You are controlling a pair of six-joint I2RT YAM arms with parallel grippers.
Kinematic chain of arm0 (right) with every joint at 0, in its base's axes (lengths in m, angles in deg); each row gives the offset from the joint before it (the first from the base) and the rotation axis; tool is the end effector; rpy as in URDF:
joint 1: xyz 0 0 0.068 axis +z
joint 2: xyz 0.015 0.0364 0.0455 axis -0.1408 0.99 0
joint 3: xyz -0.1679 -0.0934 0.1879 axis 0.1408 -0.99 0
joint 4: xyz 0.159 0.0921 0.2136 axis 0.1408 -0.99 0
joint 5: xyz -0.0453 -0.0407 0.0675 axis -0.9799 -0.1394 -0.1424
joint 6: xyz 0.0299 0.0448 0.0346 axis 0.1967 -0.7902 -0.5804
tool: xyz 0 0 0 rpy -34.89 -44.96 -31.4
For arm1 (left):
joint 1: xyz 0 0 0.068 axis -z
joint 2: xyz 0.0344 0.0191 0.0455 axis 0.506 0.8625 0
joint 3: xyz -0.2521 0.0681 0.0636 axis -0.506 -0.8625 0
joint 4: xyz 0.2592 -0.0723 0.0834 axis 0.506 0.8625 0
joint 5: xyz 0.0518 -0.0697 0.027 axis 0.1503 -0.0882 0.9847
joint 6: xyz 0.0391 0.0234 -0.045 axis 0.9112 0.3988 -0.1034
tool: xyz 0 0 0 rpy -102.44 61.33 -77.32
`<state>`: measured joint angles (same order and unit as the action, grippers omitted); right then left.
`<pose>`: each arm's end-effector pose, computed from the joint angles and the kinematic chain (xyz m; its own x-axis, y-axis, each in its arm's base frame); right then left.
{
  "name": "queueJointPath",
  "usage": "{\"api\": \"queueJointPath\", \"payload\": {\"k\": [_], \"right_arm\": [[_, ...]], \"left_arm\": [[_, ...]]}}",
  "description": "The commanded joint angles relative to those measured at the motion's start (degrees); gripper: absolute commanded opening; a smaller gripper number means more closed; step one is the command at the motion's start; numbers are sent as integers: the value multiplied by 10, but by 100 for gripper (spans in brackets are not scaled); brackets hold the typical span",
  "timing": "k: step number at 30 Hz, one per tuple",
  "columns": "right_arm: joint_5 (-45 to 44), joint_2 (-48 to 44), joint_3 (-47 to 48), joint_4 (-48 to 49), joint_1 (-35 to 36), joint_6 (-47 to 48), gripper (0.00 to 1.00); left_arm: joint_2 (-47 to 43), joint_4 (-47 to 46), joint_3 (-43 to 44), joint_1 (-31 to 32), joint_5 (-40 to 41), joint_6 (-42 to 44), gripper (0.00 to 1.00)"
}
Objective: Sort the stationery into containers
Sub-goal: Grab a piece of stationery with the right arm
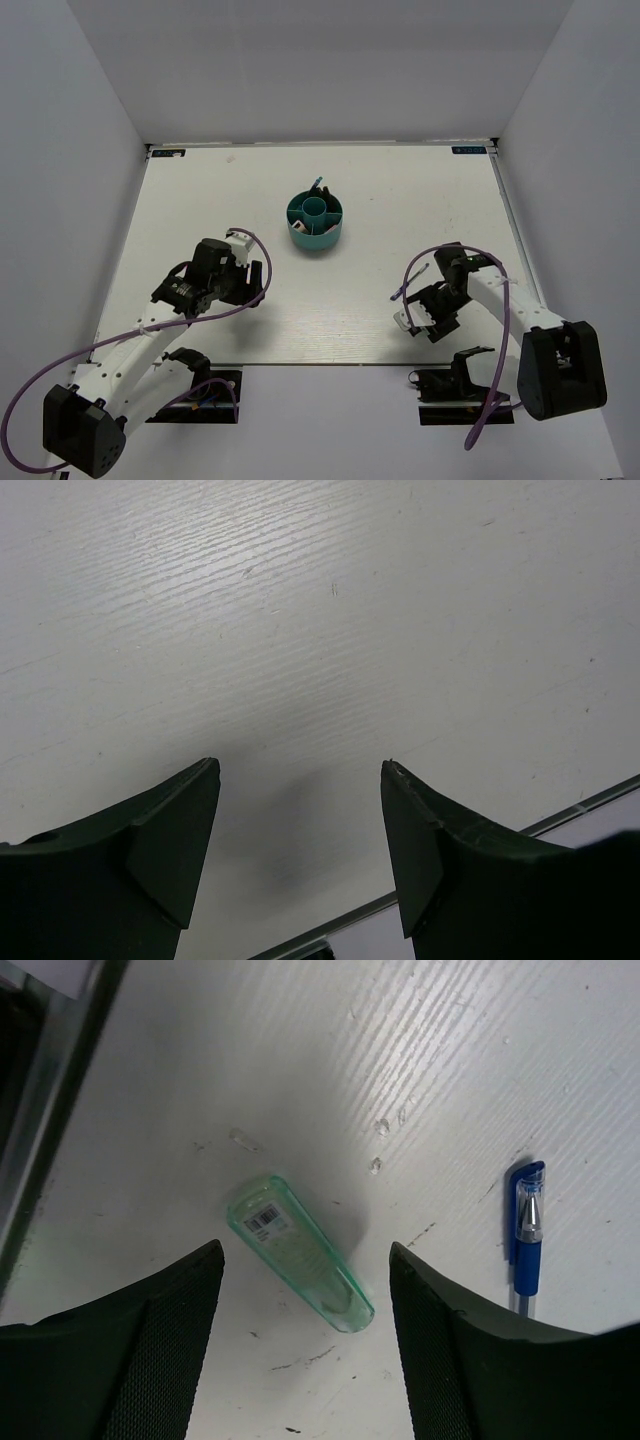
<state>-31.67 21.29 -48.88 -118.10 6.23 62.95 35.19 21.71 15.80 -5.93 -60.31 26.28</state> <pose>0.1694 0.0627 0.1460 0.5897 -0.7271 -0.3516 -0.8020 -0.5787 -0.1482 0.1808 -0.0886 0.2070 -0.7805 0.1670 -0.6024 0.3486 0.9162 -0.1977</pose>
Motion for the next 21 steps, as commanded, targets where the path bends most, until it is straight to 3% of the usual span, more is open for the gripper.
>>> {"api": "queueJointPath", "payload": {"k": [1,10,21], "right_arm": [[-5,5,-15,53,-4,329,70],[-26,20,-31,41,-11,374,66],[-40,47,-56,36,-10,399,51]], "left_arm": [[-2,-4,7,-4,-5,1,76],[-3,-2,9,-4,-3,0,77],[-6,2,8,-4,7,1,77]]}}
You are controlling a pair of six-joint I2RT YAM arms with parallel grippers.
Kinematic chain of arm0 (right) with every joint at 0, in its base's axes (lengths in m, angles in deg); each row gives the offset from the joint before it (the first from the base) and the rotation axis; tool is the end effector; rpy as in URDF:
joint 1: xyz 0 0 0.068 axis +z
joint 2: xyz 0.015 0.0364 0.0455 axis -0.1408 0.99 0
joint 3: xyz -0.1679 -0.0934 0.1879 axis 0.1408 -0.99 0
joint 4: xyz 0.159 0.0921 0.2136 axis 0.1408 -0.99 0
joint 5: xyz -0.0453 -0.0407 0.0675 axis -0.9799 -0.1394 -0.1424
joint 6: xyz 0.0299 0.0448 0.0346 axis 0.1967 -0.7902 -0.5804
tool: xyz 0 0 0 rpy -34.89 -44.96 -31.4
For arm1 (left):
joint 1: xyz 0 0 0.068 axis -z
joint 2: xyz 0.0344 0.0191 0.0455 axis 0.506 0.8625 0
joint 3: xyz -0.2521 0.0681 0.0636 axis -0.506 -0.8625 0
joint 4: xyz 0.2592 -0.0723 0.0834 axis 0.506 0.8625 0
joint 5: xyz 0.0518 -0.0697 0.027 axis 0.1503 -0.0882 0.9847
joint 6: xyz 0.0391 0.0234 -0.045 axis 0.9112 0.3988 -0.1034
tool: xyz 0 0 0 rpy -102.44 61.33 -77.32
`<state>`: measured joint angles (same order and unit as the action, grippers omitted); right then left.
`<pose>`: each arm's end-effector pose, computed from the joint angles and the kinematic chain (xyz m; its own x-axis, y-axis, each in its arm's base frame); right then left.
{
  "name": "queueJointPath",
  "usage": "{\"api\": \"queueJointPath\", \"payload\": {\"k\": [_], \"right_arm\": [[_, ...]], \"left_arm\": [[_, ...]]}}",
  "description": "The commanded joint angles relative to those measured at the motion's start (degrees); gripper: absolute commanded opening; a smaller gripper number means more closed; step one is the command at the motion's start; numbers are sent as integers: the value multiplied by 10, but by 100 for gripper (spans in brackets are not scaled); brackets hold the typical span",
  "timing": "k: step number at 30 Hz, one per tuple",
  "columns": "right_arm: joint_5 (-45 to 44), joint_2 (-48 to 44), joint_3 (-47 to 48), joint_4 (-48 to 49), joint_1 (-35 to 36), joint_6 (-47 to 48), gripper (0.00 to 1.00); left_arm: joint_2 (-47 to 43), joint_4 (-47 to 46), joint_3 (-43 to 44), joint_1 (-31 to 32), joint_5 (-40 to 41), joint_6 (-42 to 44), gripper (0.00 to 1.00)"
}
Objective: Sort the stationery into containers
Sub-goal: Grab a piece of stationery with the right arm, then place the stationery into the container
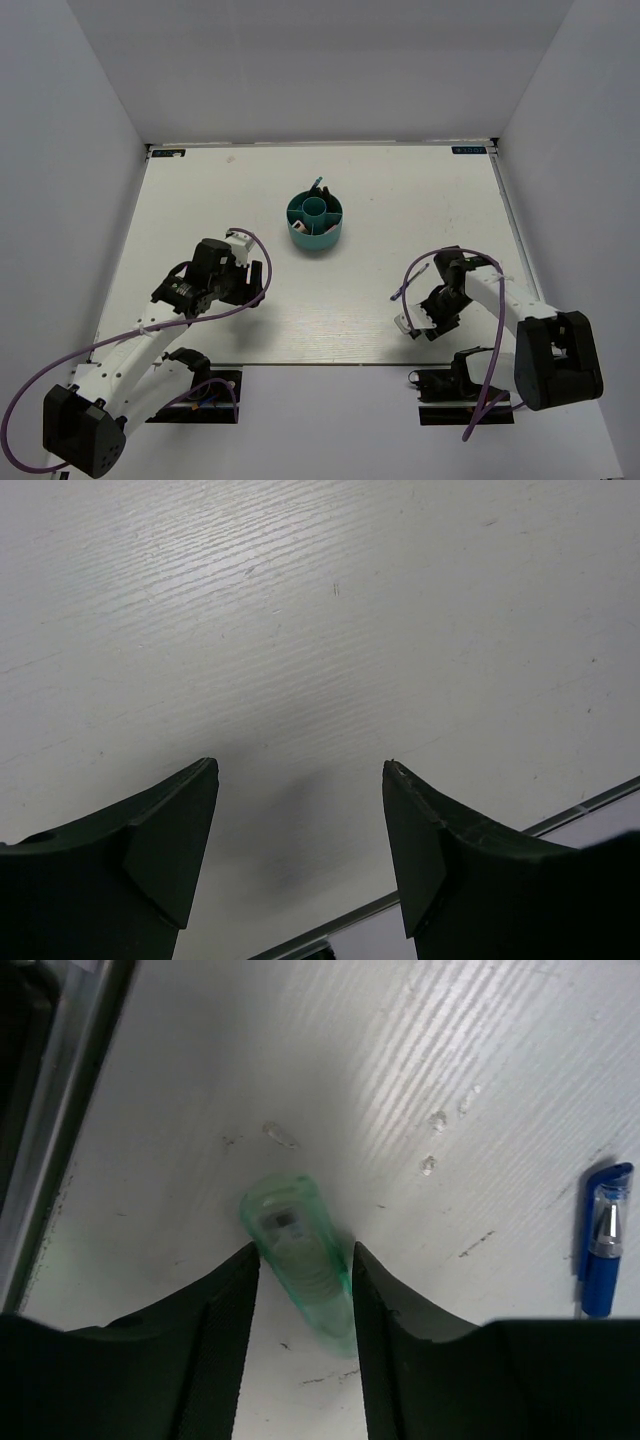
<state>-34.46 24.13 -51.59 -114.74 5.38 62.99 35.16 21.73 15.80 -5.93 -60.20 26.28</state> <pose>0.1686 0.0574 0.1252 0.5714 -0.7538 -0.3245 -0.8126 -0.5749 -0.0953 0.1808 -0.0885 0.2070 -0.7802 0.1669 -0.6028 0.3477 0.9169 -0.1962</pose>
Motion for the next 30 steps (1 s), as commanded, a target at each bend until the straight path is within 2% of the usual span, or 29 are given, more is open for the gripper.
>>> {"api": "queueJointPath", "payload": {"k": [1,3,4,7,8,10,11,12,14,17,18,20,21,26,30], "right_arm": [[-11,19,-30,7,-2,396,44],[-10,20,-36,11,-1,388,36],[-7,20,-36,13,-1,379,29],[5,15,-33,17,1,341,19],[34,9,-30,25,1,278,12],[63,1,0,29,5,211,7],[106,-1,11,58,5,90,0],[118,-1,23,67,8,43,0],[149,-8,70,105,11,-148,0],[164,6,144,136,18,-302,0],[172,17,175,149,18,-401,0],[179,36,227,155,22,-458,0],[189,48,238,168,24,-526,0],[197,105,354,164,68,-609,0],[98,133,410,148,139,-507,0]], "left_arm": [[-6,3,8,-3,7,2,77],[-7,3,9,-4,9,2,77],[-7,2,9,-4,9,3,77],[-6,2,8,-2,9,3,77],[-6,2,9,-4,9,3,77],[-4,2,9,-3,9,3,77],[-4,1,9,-2,7,3,77],[-2,2,9,-4,8,3,77],[-1,1,8,-3,7,3,77],[4,1,10,-4,7,2,77],[5,1,9,-3,9,2,77],[8,3,11,-5,9,2,77],[7,3,11,-5,9,2,77],[12,3,8,-8,11,3,77],[15,1,8,-10,11,4,77]]}}
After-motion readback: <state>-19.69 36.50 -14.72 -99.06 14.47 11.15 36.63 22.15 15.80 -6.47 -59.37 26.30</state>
